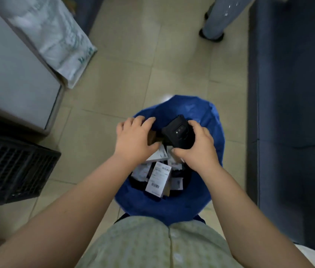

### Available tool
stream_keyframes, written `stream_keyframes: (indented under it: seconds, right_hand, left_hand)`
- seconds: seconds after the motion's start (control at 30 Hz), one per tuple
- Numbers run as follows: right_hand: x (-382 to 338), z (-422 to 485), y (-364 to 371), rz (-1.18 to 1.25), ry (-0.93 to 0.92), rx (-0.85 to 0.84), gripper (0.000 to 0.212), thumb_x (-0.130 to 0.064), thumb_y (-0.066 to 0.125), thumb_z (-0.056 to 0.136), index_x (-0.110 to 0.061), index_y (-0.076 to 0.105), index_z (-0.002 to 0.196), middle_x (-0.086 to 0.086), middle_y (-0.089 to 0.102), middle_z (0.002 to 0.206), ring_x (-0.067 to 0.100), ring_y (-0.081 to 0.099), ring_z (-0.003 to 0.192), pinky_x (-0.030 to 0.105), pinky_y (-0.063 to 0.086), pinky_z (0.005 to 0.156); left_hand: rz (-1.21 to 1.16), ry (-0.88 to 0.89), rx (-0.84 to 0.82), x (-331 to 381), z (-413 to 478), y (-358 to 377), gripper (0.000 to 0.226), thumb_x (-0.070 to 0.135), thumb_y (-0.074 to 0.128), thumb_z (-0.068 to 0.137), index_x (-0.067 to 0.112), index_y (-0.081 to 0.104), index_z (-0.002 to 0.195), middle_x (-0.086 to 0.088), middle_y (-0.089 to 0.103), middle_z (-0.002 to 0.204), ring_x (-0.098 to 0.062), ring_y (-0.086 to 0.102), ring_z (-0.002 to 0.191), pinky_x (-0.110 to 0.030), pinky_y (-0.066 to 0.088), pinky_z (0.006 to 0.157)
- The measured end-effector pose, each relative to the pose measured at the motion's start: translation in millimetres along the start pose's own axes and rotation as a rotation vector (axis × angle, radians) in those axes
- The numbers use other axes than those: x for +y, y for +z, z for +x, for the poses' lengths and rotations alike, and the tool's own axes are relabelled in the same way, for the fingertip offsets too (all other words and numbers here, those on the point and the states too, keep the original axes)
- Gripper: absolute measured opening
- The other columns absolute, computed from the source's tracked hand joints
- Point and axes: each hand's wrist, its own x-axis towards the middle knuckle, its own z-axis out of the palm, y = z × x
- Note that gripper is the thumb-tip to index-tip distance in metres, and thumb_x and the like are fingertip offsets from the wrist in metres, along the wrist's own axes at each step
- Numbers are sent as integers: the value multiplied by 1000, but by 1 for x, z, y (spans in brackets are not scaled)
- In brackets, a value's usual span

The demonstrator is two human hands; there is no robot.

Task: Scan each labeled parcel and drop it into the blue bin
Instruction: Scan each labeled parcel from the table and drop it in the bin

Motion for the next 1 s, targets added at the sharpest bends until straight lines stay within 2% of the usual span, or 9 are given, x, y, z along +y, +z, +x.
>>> stream_keyframes:
  seconds: [0.13,0.3,0.43,0.57,0.77,1.0]
  right_hand:
    - [-39,-9,-30,14,-87,-7,89,-32,85,66,-36,39,142,-6,45,134,21,40,130,46,39,108]
    - [-77,-5,-64,10,-244,-32,85,-31,84,68,-40,41,141,-14,42,118,20,41,127,49,37,108]
    - [-96,-1,-89,-75,-388,-57,87,-32,82,68,-42,38,143,-8,47,129,23,41,126,48,36,107]
    - [-102,-5,-107,-116,-552,-123,85,-29,80,68,-41,39,140,-6,45,135,23,39,126,46,36,106]
    - [-86,-24,-115,-221,-745,-270,86,-30,77,71,-41,33,144,-7,42,134,22,36,124,41,30,102]
    - [-72,-76,-95,-313,-946,-484,83,-28,75,72,-42,33,142,-7,41,133,23,35,125,42,26,103]
  left_hand:
    - [-71,-78,97,-1,-9,-57,78,62,67,77,36,40,146,1,47,143,-27,37,133,-43,26,107]
    - [-85,-225,195,-1,-15,-107,76,61,66,79,40,37,146,4,43,147,-23,31,138,-42,25,109]
    - [-95,-379,282,9,-37,-130,74,58,66,82,39,37,147,4,41,148,-23,29,139,-43,24,111]
    - [-133,-546,403,31,-66,-135,72,56,68,81,37,41,145,5,46,143,-23,33,136,-45,26,111]
    - [-165,-818,498,74,-119,-118,71,55,71,79,34,46,143,4,48,141,-26,34,134,-46,30,108]
    - [-126,-1105,517,115,-206,-88,69,54,72,79,35,48,141,4,50,140,-25,38,131,-44,33,105]
